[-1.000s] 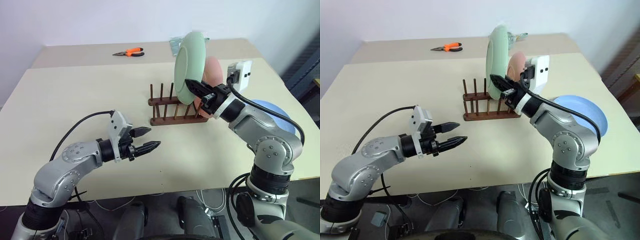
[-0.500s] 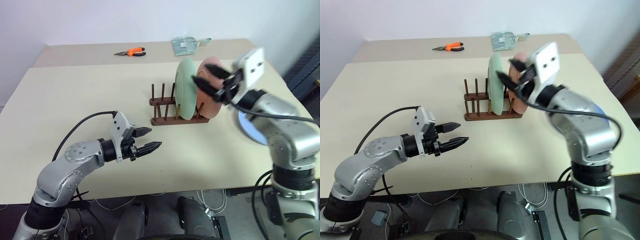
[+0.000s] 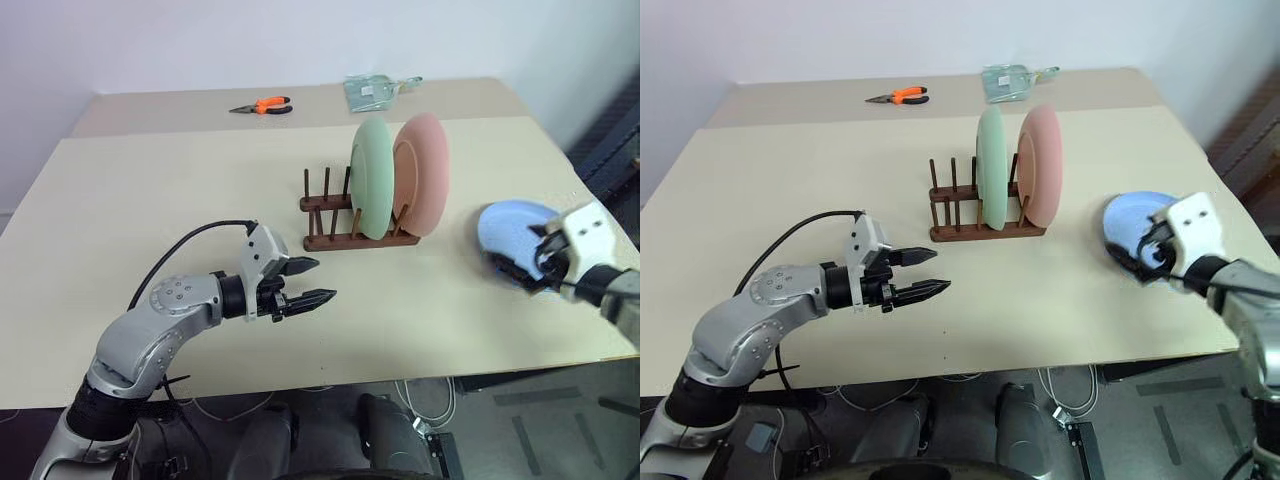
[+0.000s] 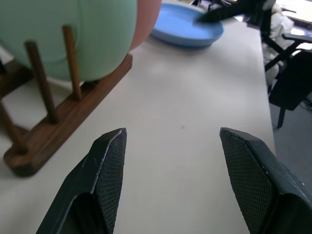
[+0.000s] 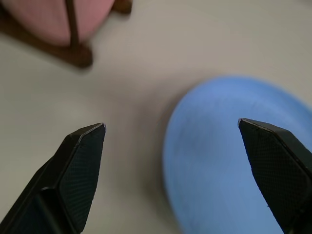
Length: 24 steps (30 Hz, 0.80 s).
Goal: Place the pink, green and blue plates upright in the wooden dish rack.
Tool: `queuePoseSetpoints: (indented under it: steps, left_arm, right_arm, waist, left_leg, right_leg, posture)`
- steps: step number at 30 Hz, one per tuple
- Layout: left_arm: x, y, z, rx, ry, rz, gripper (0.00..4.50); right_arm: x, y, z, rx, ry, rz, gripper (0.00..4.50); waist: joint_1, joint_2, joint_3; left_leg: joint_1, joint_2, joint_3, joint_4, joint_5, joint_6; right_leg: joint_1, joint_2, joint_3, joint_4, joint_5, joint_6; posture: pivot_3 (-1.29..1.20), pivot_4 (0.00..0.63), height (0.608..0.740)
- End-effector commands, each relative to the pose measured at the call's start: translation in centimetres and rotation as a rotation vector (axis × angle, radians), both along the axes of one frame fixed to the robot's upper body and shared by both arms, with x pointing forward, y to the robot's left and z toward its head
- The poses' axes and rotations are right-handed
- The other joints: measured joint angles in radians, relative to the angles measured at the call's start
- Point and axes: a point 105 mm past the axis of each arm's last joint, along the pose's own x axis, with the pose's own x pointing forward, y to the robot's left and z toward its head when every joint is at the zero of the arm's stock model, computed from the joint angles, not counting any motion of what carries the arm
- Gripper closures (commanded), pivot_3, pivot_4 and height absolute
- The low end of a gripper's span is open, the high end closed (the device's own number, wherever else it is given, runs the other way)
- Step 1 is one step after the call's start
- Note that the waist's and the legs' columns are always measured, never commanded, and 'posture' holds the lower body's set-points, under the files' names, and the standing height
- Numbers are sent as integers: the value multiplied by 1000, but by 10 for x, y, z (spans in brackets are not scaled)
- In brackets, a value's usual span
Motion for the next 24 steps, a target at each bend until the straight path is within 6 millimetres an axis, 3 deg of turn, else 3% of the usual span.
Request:
queuePoseSetpoints:
  steps: [1,5,10,11,14,16,20,22,24]
  left_arm:
    - [0,-1,7,4,-47,-10,1368]
    - [1,2,10,5,-60,5,1368]
    - [0,6,8,13,-59,22,1368]
    - [-1,6,7,14,-58,23,1368]
    - [2,12,5,25,-55,45,1368]
    - [4,17,3,35,-53,59,1368]
    - [7,24,0,51,-53,78,1368]
    - [9,25,0,49,-54,86,1368]
    - [11,28,-2,53,-54,102,1368]
  right_arm:
    - [7,-18,-18,-136,7,-63,297]
    - [14,-26,-28,-137,26,-93,1852]
    - [27,-28,-18,-126,-26,-112,4472]
    - [30,-26,-13,-124,-54,-109,4472]
    - [46,-6,61,-122,-361,-54,4472]
    - [49,20,128,-30,-604,1,4472]
    - [24,81,234,350,-900,250,4472]
    - [4,113,264,565,-915,440,4472]
    - [-11,150,274,756,-835,625,4472]
  waist:
    - [-1,0,0]
    - [0,0,0]
    - [1,-1,0]
    - [1,-1,0]
    - [-4,1,2]
    - [-11,4,4]
    - [-7,8,5]
    - [0,5,4]
    - [5,0,1]
  left_leg:
    - [0,0,0,0,0,0]
    - [-1,-1,0,0,0,1]
    - [0,-1,-1,1,0,1]
    - [0,-1,-1,1,0,1]
    - [-1,-1,-2,1,0,1]
    - [0,-1,0,1,0,1]
    - [1,0,-1,-1,0,1]
    - [0,1,-6,-2,0,1]
    - [-1,1,-10,-2,0,1]
  right_leg:
    - [0,0,0,0,0,0]
    - [-1,-1,0,-1,0,0]
    - [0,-1,0,0,0,0]
    - [0,-1,0,0,0,0]
    - [0,0,0,0,0,1]
    - [-1,-1,2,1,0,1]
    - [-2,1,0,2,0,0]
    - [-2,3,-3,2,0,0]
    - [-2,3,-5,2,2,-3]
  posture:
    - [0,150,740]
    - [0,150,740]
    - [0,150,740]
    - [0,150,740]
    - [0,150,740]
    - [0,150,740]
    - [0,150,740]
    - [0,150,740]
    - [0,150,740]
